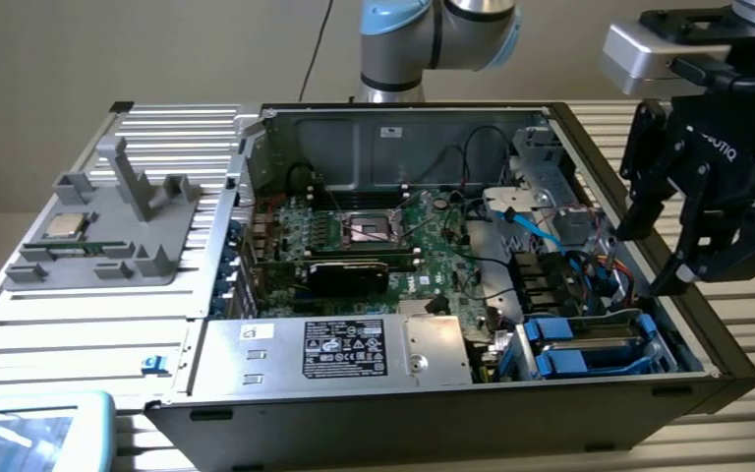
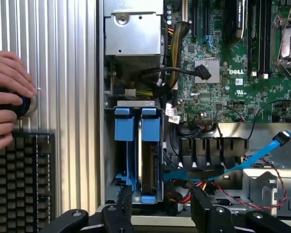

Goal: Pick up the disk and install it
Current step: 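Insert the first disk wire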

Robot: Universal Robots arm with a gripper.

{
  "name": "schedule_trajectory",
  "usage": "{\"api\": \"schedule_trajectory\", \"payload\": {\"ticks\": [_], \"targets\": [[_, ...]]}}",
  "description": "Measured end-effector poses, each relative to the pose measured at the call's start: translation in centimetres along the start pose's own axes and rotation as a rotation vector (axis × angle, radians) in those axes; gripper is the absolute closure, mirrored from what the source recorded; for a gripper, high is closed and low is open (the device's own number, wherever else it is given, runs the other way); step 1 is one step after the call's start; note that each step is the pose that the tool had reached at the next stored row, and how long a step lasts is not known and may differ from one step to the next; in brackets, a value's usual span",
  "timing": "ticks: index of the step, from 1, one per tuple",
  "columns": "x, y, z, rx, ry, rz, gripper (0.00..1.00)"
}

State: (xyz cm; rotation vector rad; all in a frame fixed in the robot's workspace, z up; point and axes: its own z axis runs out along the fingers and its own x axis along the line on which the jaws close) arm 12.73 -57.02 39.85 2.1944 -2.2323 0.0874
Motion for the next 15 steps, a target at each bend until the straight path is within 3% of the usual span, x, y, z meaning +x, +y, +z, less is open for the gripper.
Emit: {"api": "schedule_trajectory", "payload": {"ticks": [6,12,15], "targets": [[-0.5,-1.11,0.22,-0.0001,-0.0022,0.001,0.40],[-0.6,-1.29,0.67,-0.0026,-0.0444,0.048,0.40],[-0.6,-1.29,0.90,-0.0037,-0.0589,0.082,0.40]]}}
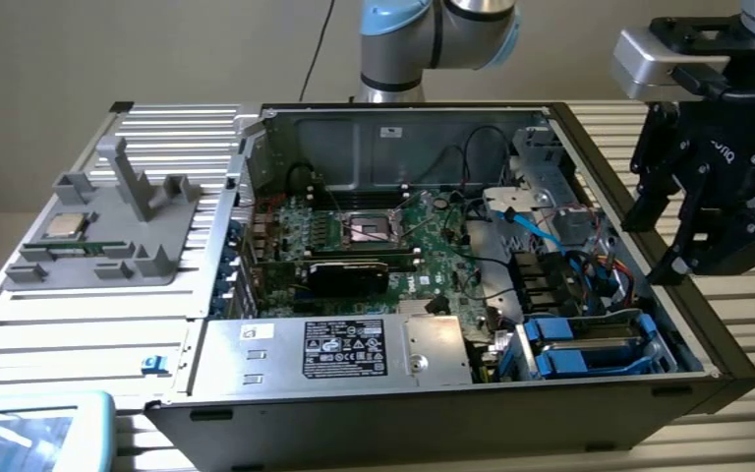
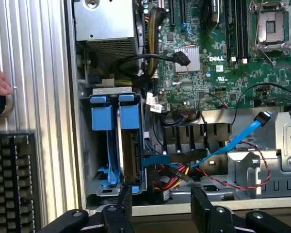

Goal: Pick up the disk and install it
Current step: 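Insert the first disk wire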

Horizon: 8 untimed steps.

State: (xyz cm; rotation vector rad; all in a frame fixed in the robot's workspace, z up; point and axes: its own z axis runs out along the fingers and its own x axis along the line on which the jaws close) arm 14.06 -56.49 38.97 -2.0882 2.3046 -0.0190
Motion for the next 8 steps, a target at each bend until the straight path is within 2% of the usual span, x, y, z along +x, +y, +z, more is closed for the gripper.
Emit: {"api": "schedule_trajectory", "payload": {"ticks": [2,8], "targets": [[0.0,0.00,0.18,0.0000,-0.0028,0.023,0.40],[0.0,-0.10,1.18,0.0005,-0.0058,0.084,0.40]]}}
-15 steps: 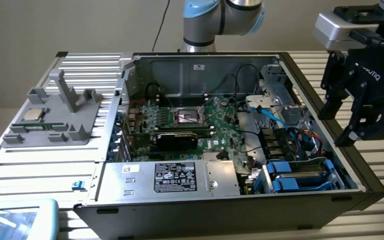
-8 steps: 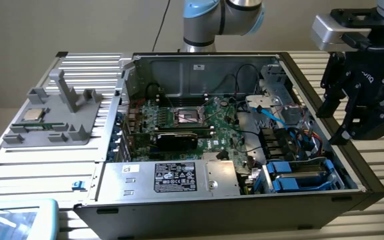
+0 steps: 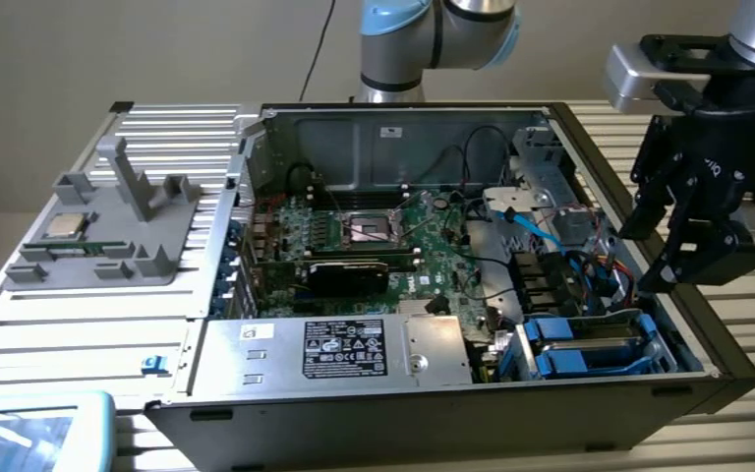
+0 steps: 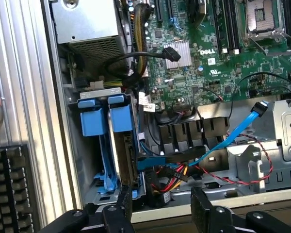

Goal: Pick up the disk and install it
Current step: 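Insert the first disk wire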

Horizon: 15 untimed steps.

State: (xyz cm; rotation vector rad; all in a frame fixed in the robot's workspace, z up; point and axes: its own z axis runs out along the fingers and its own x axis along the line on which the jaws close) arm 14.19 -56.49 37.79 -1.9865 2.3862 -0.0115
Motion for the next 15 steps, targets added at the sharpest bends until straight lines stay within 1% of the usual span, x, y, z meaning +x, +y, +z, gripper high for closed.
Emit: {"api": "schedule_trajectory", "payload": {"ticks": [2,6,8,10,15], "targets": [[0.0,0.00,0.30,0.0001,-0.0014,0.021,0.40],[0.0,0.01,0.64,-0.0017,-0.0156,0.072,0.40],[0.0,0.02,0.81,-0.0019,-0.0195,0.095,0.40],[0.0,0.04,1.01,-0.0017,-0.0199,0.107,0.40],[-0.6,0.17,1.66,-0.0013,-0.0197,0.118,0.40]]}}
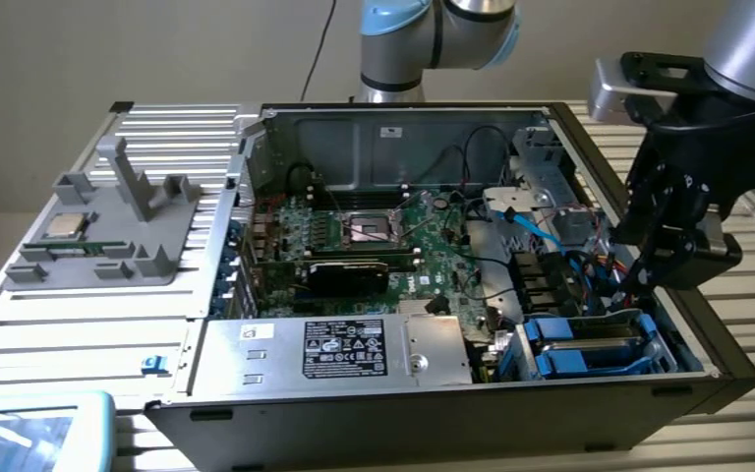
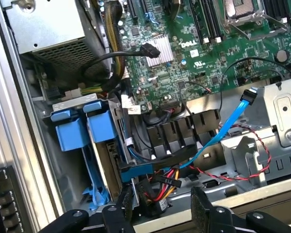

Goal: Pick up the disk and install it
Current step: 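Insert the first disk wire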

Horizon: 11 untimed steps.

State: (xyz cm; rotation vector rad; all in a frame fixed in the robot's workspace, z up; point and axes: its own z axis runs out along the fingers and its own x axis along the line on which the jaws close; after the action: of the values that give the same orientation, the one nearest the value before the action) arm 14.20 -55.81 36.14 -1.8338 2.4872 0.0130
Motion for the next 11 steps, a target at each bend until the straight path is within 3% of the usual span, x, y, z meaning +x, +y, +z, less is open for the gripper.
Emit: {"api": "schedule_trajectory", "payload": {"ticks": [5,11], "targets": [[0.01,0.03,0.41,0.0024,0.0003,0.062,0.40],[-0.09,0.80,0.80,0.0028,-0.0004,0.076,0.40]]}}
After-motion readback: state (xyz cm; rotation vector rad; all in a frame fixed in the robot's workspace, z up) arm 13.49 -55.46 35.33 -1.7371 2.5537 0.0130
